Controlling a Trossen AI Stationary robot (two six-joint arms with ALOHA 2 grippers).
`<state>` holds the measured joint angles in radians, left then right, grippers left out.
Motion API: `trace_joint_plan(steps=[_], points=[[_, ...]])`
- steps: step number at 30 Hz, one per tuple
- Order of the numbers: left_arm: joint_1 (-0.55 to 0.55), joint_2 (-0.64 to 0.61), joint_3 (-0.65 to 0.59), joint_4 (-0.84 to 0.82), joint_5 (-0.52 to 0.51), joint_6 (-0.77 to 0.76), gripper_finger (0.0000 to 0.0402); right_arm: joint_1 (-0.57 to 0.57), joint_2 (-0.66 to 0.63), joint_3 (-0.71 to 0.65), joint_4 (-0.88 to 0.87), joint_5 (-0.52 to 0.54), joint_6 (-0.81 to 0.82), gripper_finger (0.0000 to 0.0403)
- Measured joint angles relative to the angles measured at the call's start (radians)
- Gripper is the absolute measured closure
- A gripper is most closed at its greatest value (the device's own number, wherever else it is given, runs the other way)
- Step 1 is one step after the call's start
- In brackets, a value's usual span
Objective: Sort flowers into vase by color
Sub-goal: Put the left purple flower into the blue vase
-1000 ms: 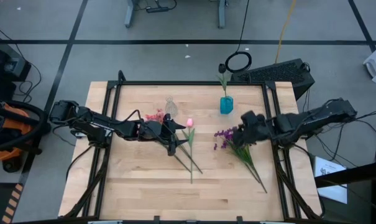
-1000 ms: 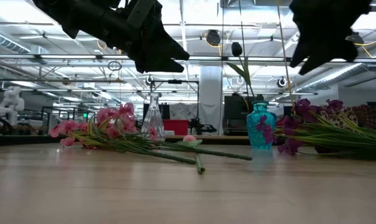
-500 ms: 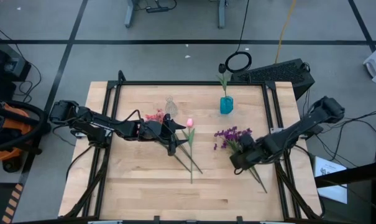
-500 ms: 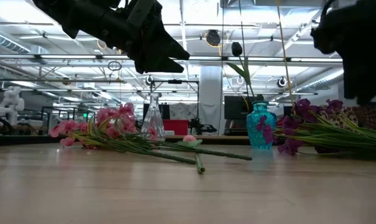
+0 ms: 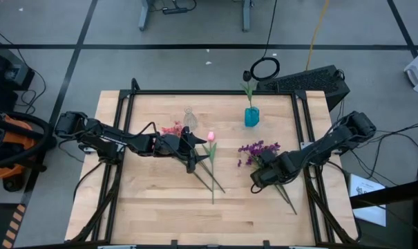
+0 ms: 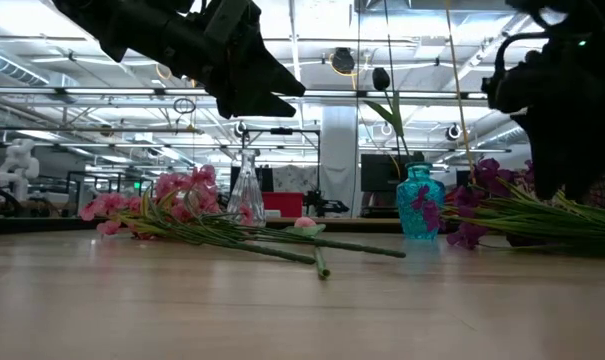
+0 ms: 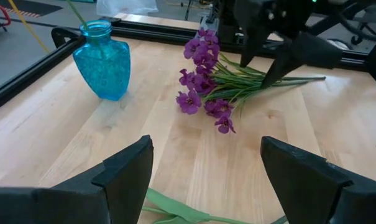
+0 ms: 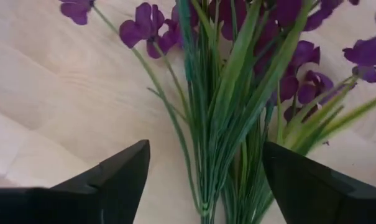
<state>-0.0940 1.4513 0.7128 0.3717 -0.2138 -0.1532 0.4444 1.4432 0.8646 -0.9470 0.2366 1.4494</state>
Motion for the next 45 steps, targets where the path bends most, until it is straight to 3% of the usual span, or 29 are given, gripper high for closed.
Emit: trace_joint_plan(steps=[12,23,32,40,45], points=[[0.0,0.0,0.0,0.0,0.0,0.0,0.01,-0.045,0.096,0.0,0.031,-0.001,-0.067,0.0135],[0.0,0.0,0.0,0.0,0.0,0.0,0.01,-0.057,0.13,-0.001,0.043,0.02,-0.067,0.0239],[0.0,0.0,0.0,0.0,0.0,0.0,0.01,-0.064,0.194,-0.001,0.098,0.023,-0.098,0.0291],[0.0,0.0,0.0,-0.001,0.0,0.0,0.01,-0.063,0.176,-0.001,0.103,0.028,-0.101,0.0387],[0.0,0.0,0.0,-0.005,0.0,0.001,0.01,-0.063,0.134,-0.001,0.105,0.038,-0.111,0.0389]])
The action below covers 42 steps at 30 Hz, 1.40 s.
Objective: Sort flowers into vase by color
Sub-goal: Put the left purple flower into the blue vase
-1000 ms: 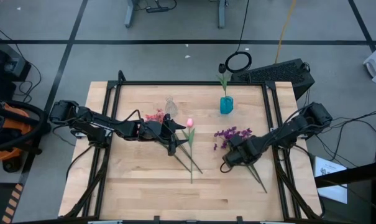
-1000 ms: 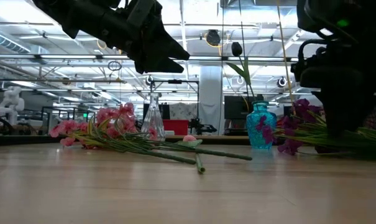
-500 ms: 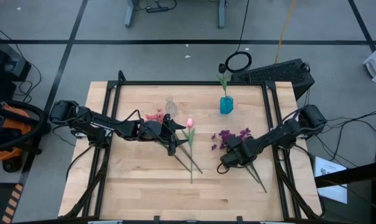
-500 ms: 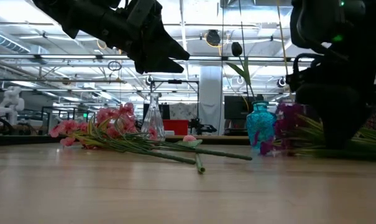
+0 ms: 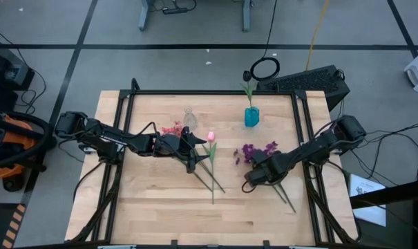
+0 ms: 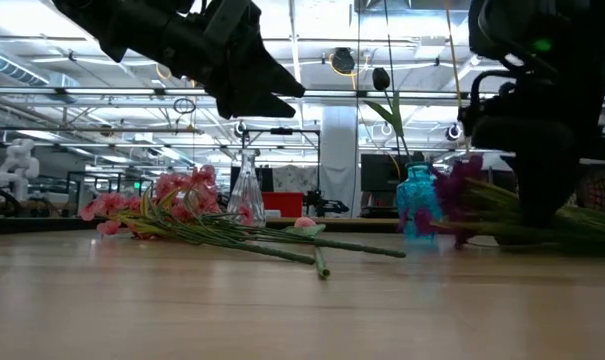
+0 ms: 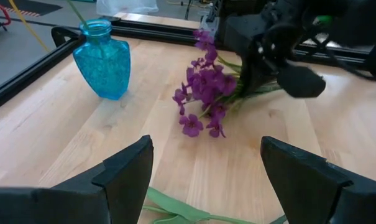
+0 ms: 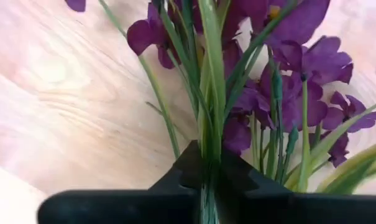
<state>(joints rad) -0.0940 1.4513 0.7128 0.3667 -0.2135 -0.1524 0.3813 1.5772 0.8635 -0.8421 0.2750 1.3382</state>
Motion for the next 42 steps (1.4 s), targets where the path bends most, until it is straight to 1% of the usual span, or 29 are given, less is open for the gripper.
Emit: trace_joint_plan(steps=[9,14,17,21,27,32,33,35,38,42], points=[[0.0,0.0,0.0,-0.018,0.0,0.0,0.01,0.0,-0.112,0.0,0.002,0.015,-0.069,0.0393],[0.0,0.0,0.0,-0.018,0.0,0.0,0.01,0.0,-0.184,0.0,-0.007,0.011,-0.094,0.0382],[0.0,0.0,0.0,-0.018,0.0,0.0,0.01,0.0,-0.227,0.0,-0.015,0.001,-0.106,0.0382],[0.0,0.0,0.0,-0.018,0.0,0.0,0.01,0.0,-0.292,0.0,-0.031,-0.045,-0.148,0.039],[0.0,0.0,0.0,-0.018,0.006,0.0,0.01,-0.002,-0.415,0.0,-0.126,-0.14,-0.157,0.0393],[0.0,0.0,0.0,-0.018,0.024,0.0,0.01,0.007,-0.512,0.0,-0.139,-0.225,-0.162,0.0393],[0.0,0.0,0.0,-0.018,0.026,0.0,0.01,0.007,-0.525,0.0,-0.139,-0.229,-0.162,0.0391],[0.0,0.001,0.0,-0.017,0.026,0.0,0.01,0.007,-0.547,0.0,-0.143,-0.213,-0.166,0.0384],[0.0,0.014,0.0,-0.011,0.026,0.0,0.01,0.007,-0.553,0.001,-0.147,-0.158,-0.172,0.0373],[0.0,0.037,0.001,-0.006,0.026,0.0,0.01,0.007,-0.53,0.001,-0.147,-0.118,-0.173,0.0378]])
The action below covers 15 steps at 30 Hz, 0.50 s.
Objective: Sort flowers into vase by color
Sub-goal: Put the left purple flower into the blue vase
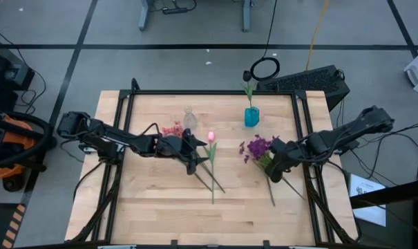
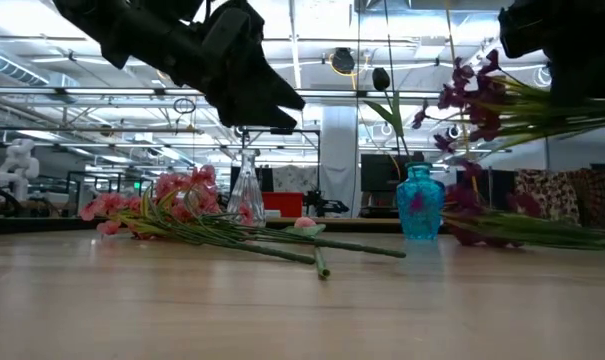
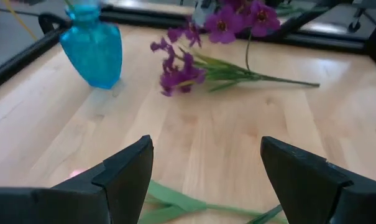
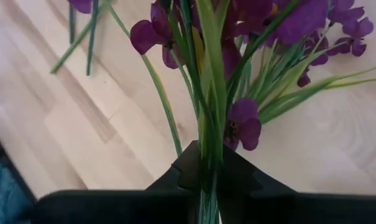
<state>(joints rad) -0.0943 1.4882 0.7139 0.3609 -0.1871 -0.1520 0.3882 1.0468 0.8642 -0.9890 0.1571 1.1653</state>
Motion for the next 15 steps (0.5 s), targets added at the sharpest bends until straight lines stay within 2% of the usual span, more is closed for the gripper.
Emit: trace_joint_plan(steps=[5,8,12,15], points=[[0.0,0.044,0.0,0.052,0.06,0.003,0.01,-0.001,0.029,0.0,0.008,-0.022,-0.015,0.0391],[0.0,0.09,0.0,0.152,0.117,0.01,0.01,0.0,0.02,0.0,0.06,-0.057,-0.048,0.0392],[0.0,0.163,0.015,0.298,0.167,0.025,0.01,0.0,-0.019,0.0,0.13,-0.085,-0.067,0.0388],[-0.004,0.221,0.062,0.318,0.2,0.054,0.01,0.0,-0.042,0.0,0.129,-0.07,-0.07,0.0378]])
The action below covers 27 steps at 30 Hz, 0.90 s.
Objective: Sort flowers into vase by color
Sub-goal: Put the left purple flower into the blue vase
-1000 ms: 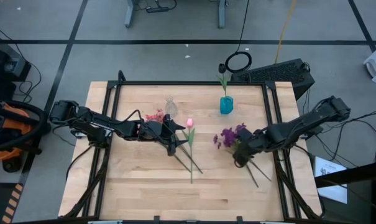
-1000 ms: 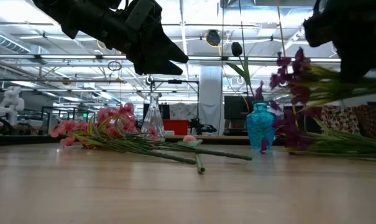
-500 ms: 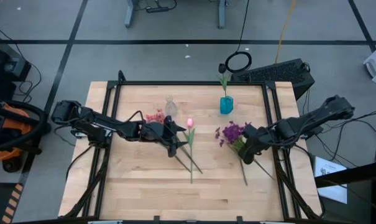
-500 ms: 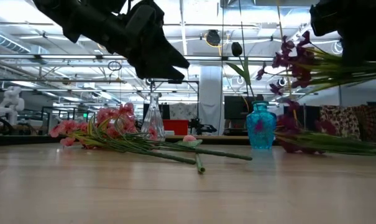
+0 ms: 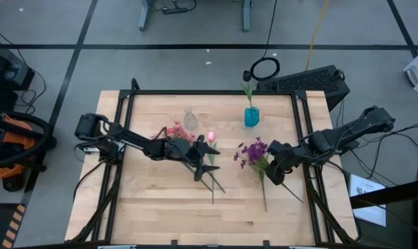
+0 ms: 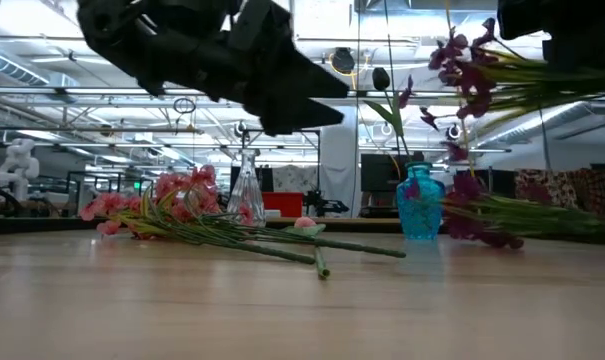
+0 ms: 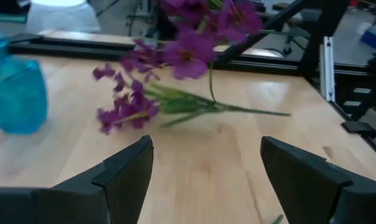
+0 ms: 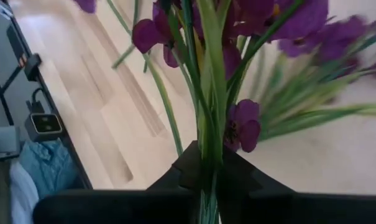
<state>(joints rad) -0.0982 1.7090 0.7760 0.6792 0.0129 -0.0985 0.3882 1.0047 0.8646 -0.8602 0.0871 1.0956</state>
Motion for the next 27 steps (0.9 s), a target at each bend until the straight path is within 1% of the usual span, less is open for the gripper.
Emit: trace_joint_plan(steps=[2,4,6,11,15,18,21,24,25,27], points=[[-0.006,0.041,0.043,0.001,0.012,0.006,0.01,0.0,-0.002,0.0,-0.011,0.051,-0.001,0.0371],[-0.013,0.082,0.08,-0.007,0.014,0.007,0.01,0.0,0.009,0.0,-0.023,0.131,-0.002,0.0364],[-0.018,0.129,0.121,-0.006,0.022,0.007,0.01,-0.001,0.031,0.0,-0.029,0.171,-0.003,0.0362],[-0.022,0.207,0.193,-0.051,0.058,0.008,0.01,0.0,0.114,0.0,-0.036,0.169,0.008,0.0367],[-0.022,0.225,0.22,-0.089,0.059,0.007,0.01,0.0,0.175,0.0,-0.024,0.176,0.006,0.0386],[-0.021,0.225,0.22,-0.09,0.059,0.009,0.01,0.0,0.183,0.0,0.015,0.178,-0.017,0.0397],[-0.021,0.225,0.22,-0.086,0.059,0.01,0.01,0.0,0.159,0.0,0.082,0.207,-0.058,0.0395],[-0.021,0.225,0.22,-0.057,0.059,0.006,0.01,0.0,0.108,0.0,0.166,0.313,-0.129,0.0395],[-0.021,0.225,0.22,-0.047,0.059,0.003,0.01,0.001,0.092,0.0,0.197,0.37,-0.162,0.0395],[-0.021,0.225,0.22,-0.021,0.058,0.002,0.01,0.014,0.064,0.0,0.274,0.529,-0.247,0.0395]])
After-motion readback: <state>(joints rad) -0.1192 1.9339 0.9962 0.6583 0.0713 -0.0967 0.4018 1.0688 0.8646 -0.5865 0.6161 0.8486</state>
